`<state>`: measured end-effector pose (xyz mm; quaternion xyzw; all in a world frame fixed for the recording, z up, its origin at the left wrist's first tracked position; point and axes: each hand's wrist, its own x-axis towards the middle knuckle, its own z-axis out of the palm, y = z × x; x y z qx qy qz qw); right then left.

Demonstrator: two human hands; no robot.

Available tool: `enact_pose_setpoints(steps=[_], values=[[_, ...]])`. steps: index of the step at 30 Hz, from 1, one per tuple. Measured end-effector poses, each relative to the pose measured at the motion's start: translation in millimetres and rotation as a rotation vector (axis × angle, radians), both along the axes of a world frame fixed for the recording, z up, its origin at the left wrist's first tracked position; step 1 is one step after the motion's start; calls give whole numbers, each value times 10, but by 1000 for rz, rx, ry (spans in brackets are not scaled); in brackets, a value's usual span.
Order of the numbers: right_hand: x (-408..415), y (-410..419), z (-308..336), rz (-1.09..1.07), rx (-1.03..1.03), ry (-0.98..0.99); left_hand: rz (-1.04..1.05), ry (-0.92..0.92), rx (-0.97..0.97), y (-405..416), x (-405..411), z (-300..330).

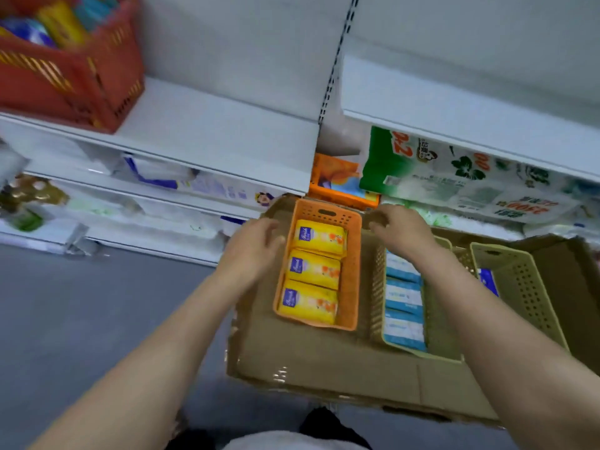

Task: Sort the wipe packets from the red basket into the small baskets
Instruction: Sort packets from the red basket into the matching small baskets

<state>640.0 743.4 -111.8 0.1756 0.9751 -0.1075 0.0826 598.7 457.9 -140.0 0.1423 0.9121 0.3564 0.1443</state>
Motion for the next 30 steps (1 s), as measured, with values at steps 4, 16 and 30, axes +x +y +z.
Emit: enact_pose_setpoints(steps=[4,16,30], values=[[-59,-1169,429,53,-18,253,-45,244,-126,-1398,-346,535],[-951,-3628,891,270,-199,519,144,525,-226,-3851,-1403,1170],[-3986,-4393,1121,343,-212,506,142,486,-216,-4317,-4215,1228]])
